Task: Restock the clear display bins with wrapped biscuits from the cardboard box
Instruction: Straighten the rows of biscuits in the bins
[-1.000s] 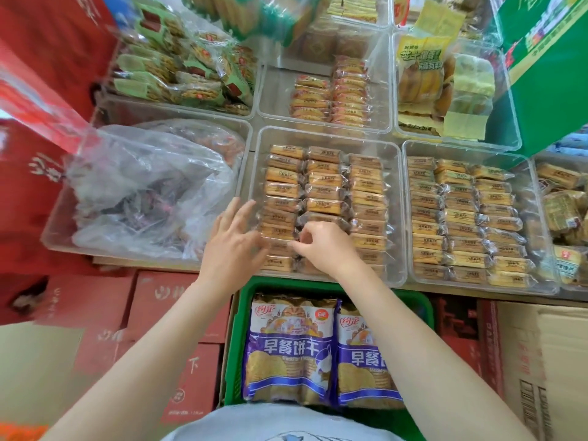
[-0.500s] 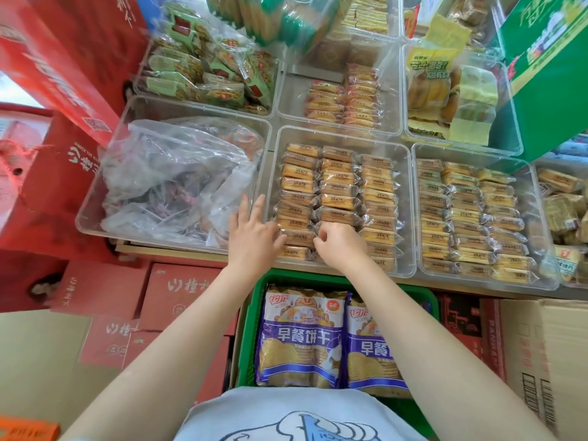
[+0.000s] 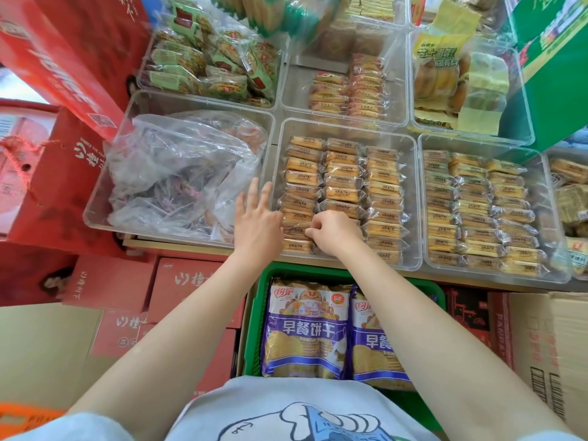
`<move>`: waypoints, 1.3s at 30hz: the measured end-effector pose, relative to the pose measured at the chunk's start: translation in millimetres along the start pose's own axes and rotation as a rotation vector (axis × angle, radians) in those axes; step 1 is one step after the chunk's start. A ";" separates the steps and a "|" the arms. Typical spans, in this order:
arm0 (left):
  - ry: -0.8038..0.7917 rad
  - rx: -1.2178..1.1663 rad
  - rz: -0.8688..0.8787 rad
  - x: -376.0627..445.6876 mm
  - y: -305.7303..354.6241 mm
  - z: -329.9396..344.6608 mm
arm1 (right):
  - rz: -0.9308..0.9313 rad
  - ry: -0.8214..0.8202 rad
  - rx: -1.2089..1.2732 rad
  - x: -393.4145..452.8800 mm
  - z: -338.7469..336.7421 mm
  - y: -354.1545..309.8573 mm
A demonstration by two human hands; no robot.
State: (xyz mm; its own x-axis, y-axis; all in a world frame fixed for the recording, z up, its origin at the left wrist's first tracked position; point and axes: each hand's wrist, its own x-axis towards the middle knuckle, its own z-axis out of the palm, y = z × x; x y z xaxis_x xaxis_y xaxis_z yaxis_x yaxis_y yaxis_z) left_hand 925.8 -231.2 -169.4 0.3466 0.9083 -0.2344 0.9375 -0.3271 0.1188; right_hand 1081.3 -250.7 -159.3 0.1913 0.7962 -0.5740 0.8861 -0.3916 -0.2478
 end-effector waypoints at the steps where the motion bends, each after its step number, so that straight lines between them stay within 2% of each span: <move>1: -0.011 0.012 -0.004 -0.1 0.6 0.4 | 0.010 -0.012 -0.009 0.6 -1.2 0.0; 8: -0.050 0.069 0.002 0.7 -1.9 -9.2 | 0.016 -0.019 -0.003 -1.7 -7.0 2.6; 11: -0.001 0.014 0.013 -7.5 -8.3 -8.6 | 0.013 -0.052 -0.015 -9.4 -7.7 6.2; 14: -0.042 -0.027 -0.018 -9.3 -9.1 -8.9 | 0.035 -0.050 -0.106 -11.4 -0.3 2.0; 20: -0.082 -0.066 -0.039 -10.9 -5.7 -10.2 | 0.041 0.003 -0.061 -14.8 5.0 6.0; 27: -0.021 -0.097 -0.045 -13.1 -2.1 -3.9 | 0.030 0.034 -0.049 -17.5 6.8 12.2; 32: 0.115 -0.130 -0.065 -9.3 -4.1 4.2 | 0.086 0.029 -0.006 -16.2 6.4 14.9; 37: 0.009 -0.031 -0.018 1.0 -4.5 5.5 | 0.078 0.031 -0.038 -18.0 13.9 8.3; 39: 0.009 -0.046 -0.009 2.3 -7.0 6.6 | 0.080 0.010 0.036 -16.1 16.0 7.4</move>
State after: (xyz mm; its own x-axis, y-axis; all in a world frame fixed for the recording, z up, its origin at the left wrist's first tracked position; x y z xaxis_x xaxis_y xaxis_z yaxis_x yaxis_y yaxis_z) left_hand 920.3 -228.5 -177.1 0.3380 0.9135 -0.2265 0.9380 -0.3072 0.1608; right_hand 1078.1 -273.8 -164.4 0.2653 0.7662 -0.5852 0.8523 -0.4702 -0.2292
